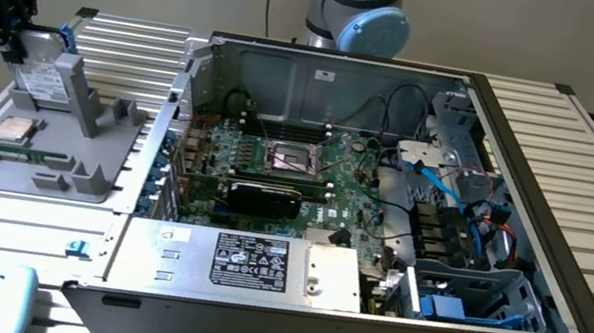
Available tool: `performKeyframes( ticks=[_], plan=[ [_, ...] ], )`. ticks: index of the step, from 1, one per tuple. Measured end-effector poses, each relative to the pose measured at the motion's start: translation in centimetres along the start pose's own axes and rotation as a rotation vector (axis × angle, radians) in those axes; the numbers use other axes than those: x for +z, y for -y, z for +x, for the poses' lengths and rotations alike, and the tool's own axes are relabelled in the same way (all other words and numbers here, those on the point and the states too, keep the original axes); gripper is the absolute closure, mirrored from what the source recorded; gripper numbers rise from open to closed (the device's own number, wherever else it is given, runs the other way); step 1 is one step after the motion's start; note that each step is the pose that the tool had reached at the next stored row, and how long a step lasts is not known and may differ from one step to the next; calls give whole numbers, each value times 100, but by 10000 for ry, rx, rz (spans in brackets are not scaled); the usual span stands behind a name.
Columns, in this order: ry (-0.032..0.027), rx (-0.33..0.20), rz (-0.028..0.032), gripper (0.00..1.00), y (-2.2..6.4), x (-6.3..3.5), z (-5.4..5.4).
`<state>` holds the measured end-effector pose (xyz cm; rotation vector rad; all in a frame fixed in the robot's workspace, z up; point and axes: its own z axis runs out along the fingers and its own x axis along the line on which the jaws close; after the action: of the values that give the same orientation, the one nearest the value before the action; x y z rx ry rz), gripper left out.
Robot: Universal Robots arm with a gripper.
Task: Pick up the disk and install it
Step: 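Pick up the disk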
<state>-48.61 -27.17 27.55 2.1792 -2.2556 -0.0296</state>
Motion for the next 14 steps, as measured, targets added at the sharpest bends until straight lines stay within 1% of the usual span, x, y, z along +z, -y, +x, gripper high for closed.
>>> performKeyframes(
  ticks=[2, 5, 14],
  plan=[
    [0, 0, -15, 53, 0, 0, -1],
    [-3, -4, -79, 53, 0, 0, 0],
    [-5, -78, -86, 53, 5, 0, 0]
  ],
)
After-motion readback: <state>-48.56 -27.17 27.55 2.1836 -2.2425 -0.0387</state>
